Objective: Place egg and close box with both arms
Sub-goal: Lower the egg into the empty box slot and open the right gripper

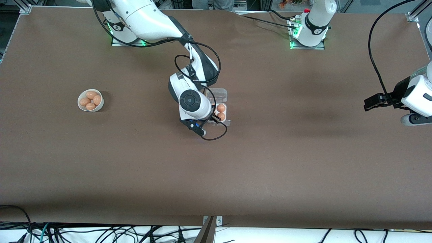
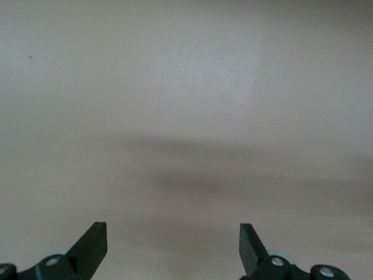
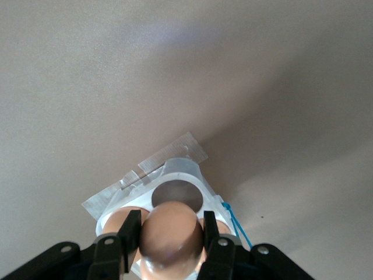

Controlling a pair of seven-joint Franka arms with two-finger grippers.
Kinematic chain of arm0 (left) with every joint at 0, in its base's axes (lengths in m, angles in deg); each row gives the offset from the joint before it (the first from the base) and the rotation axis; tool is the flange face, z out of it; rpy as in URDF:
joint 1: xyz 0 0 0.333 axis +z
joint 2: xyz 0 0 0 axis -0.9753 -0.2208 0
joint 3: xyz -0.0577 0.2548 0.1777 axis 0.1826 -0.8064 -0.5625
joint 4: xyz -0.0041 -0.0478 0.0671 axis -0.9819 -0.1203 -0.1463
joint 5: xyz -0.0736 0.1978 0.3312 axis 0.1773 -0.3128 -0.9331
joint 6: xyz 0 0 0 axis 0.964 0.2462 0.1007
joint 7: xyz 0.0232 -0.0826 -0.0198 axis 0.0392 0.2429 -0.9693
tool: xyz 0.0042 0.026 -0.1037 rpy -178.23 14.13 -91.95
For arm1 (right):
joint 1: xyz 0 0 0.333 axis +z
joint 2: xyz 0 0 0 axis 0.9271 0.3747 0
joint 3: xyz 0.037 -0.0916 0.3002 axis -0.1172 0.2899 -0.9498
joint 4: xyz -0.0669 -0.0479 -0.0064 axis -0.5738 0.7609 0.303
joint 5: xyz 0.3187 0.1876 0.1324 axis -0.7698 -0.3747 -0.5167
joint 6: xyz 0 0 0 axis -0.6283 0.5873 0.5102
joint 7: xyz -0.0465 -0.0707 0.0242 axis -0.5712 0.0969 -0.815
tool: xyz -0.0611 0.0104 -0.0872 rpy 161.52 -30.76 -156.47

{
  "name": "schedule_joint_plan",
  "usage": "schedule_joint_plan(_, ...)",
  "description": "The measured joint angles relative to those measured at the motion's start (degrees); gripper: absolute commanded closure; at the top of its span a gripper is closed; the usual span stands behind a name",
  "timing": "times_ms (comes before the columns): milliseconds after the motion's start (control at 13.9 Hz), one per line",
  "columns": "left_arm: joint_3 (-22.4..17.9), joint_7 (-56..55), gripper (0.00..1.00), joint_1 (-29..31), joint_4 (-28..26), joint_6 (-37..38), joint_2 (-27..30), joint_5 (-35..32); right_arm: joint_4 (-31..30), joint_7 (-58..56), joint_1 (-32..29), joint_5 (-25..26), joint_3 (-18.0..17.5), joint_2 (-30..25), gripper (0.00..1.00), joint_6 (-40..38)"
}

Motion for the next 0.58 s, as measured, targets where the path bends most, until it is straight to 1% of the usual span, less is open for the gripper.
schedule_joint_plan(72,0.00,0.00,0.00,0.00,0.00,0.00,0.00,0.00,0.00,0.01,0.10,0.00,-0.03,0.16,0.60,0.05)
schedule_joint_plan(216,0.02,0.00,0.00,-0.05,0.00,0.00,0.00,0.00,0.00,0.10,0.42,0.00,-0.04,0.48,0.16,0.17)
schedule_joint_plan(289,0.05,0.00,0.00,-0.20,0.00,0.00,0.00,0.00,0.00,0.17,0.55,0.00,-0.04,0.62,0.07,0.22)
schedule_joint_plan(361,0.13,0.00,0.00,-0.37,0.00,0.00,-0.01,0.00,0.00,0.18,0.57,0.01,-0.02,0.65,0.00,0.21)
schedule_joint_plan(577,0.19,0.00,0.00,-0.95,0.00,0.01,-0.09,0.00,0.65,0.16,0.57,0.01,0.16,0.65,0.00,0.22)
